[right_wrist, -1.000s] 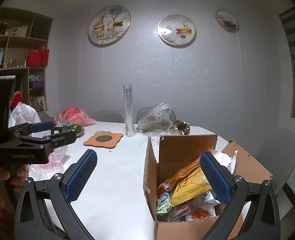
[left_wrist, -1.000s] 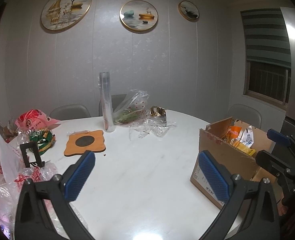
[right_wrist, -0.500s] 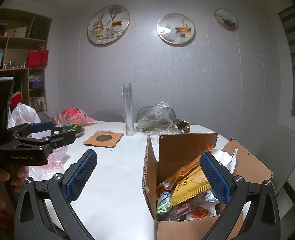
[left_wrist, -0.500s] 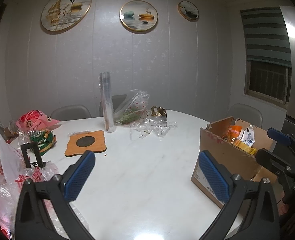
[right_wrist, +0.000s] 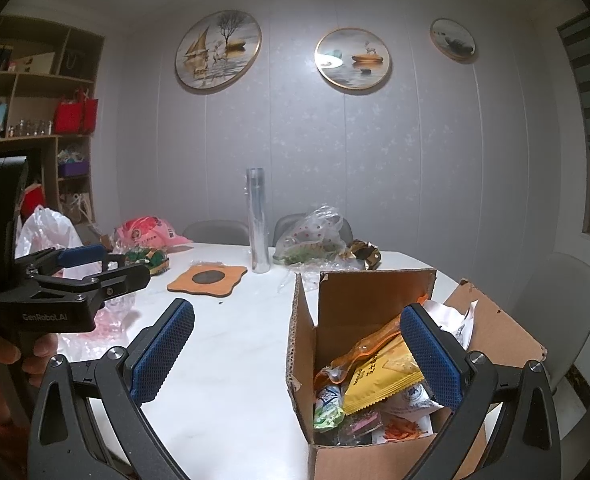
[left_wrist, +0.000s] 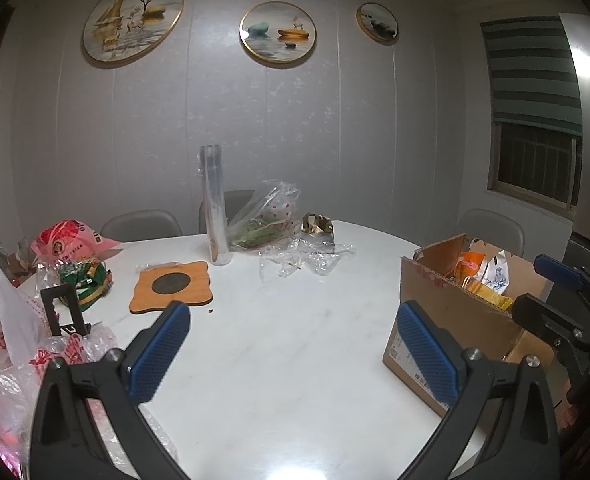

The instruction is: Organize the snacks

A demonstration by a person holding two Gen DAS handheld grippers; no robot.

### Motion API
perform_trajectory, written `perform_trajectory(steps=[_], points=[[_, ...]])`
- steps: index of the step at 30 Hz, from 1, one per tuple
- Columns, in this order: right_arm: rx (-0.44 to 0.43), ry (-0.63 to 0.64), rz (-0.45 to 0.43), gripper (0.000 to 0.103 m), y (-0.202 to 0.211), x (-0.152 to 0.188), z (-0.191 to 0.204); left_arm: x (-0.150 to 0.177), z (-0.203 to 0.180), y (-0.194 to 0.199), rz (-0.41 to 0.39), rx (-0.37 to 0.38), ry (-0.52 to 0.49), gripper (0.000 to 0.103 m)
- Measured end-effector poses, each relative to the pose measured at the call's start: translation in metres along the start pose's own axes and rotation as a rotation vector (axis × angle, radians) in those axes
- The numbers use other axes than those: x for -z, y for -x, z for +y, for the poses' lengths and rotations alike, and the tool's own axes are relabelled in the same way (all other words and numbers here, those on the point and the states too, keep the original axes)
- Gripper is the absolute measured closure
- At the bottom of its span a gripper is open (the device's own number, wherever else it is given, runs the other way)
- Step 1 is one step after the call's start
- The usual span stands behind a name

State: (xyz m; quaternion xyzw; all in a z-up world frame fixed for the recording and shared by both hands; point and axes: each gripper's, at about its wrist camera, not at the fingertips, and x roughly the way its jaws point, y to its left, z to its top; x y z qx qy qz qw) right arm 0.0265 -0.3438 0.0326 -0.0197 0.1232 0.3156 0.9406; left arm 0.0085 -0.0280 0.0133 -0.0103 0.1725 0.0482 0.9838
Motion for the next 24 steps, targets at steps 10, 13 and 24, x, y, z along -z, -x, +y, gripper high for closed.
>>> perform_trajectory(steps=[10,13,24], points=[[-0.001,-0.001,0.001,0.0,-0.0004,-0.0008,0.0009,-0.001,-0.0012,-0.0004,-0.003,0.01,-0.003,0.001],[0.001,0.001,0.002,0.0,-0.0008,-0.0012,0.0008,-0.0008,-0.0015,-0.0007,-0.003,0.013,-0.004,0.001],[-0.006,0.0,0.003,0.0,-0.002,-0.0013,0.0003,0.0,-0.0001,-0.0022,-0.004,0.015,-0.007,0.001]])
